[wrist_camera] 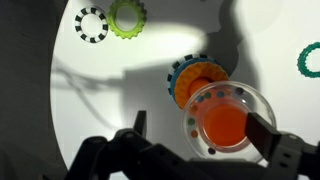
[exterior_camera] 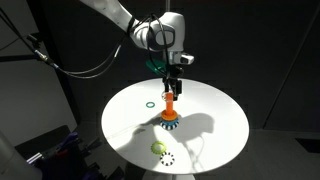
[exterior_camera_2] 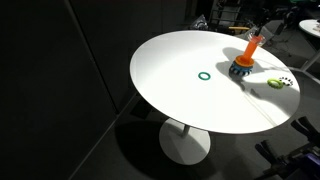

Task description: Put the clear band through the pole

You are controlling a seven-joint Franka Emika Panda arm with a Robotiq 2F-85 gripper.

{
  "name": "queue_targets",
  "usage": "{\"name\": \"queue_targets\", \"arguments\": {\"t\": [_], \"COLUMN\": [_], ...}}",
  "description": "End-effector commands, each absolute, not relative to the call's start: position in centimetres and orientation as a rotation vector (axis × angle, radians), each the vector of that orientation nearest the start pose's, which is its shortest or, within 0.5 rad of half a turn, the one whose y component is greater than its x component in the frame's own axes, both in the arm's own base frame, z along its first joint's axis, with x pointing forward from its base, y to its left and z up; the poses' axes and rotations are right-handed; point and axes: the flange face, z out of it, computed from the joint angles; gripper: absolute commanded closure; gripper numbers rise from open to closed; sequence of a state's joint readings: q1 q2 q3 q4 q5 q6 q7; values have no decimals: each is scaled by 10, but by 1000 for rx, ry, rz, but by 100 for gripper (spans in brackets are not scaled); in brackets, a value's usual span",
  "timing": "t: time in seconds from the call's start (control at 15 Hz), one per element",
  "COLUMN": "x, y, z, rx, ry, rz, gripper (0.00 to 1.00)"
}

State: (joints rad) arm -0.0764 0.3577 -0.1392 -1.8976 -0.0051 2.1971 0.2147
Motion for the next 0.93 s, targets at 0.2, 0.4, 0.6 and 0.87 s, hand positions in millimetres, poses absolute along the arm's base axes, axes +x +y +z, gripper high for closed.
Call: {"name": "queue_targets", "arguments": {"t": [0.2,0.4,0.6,0.87], "x": [612,615,620,627], "y": [-130,-131,-132,-134], "z": [315,316,320,327], "rx": [-3134,-3129,-3124,-3117], "ry": [682,691,700,723], "rz": [105,97,77,49], "gripper": [0,0,0,0]}}
